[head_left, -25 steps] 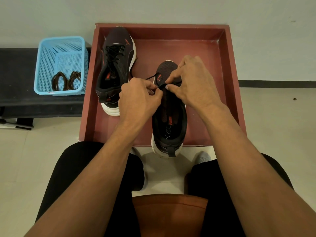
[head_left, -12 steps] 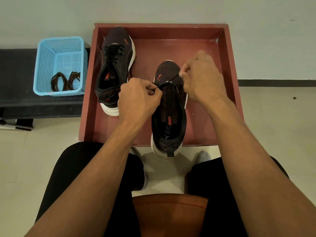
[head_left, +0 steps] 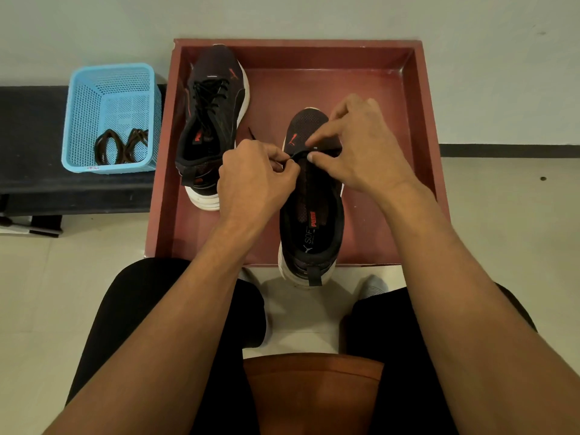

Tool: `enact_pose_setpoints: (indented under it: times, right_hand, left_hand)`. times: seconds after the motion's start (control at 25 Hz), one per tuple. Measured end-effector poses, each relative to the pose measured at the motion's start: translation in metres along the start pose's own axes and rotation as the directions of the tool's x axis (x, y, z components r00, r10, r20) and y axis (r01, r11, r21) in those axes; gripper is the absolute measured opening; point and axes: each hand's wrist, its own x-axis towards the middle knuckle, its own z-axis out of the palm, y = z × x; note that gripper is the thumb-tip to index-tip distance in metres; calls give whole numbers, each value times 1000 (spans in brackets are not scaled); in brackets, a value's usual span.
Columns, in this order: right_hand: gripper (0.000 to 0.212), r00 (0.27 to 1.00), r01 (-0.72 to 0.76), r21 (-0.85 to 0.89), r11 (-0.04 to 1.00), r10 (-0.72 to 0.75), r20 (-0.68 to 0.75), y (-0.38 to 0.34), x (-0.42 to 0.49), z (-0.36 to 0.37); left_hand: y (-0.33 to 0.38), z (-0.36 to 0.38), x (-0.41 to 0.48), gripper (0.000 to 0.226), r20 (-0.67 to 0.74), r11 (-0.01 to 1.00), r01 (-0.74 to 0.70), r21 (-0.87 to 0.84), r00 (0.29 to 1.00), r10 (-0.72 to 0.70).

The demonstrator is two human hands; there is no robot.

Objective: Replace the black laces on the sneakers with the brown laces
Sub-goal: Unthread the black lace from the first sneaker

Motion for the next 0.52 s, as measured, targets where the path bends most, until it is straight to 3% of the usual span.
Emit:
enact_pose_setpoints:
  times: [0.36, 0.52]
  right_hand:
    - [10, 995, 44, -128, 991, -55, -85, -9, -2, 11]
    - [11, 972, -154, -43, 987, 143, -187, 9, 3, -1]
  left_hand:
    - [1, 0, 0, 17, 2, 1000, 0, 13, 1000, 0]
    - [2, 1, -1, 14, -4, 1000, 1, 0, 1000, -1]
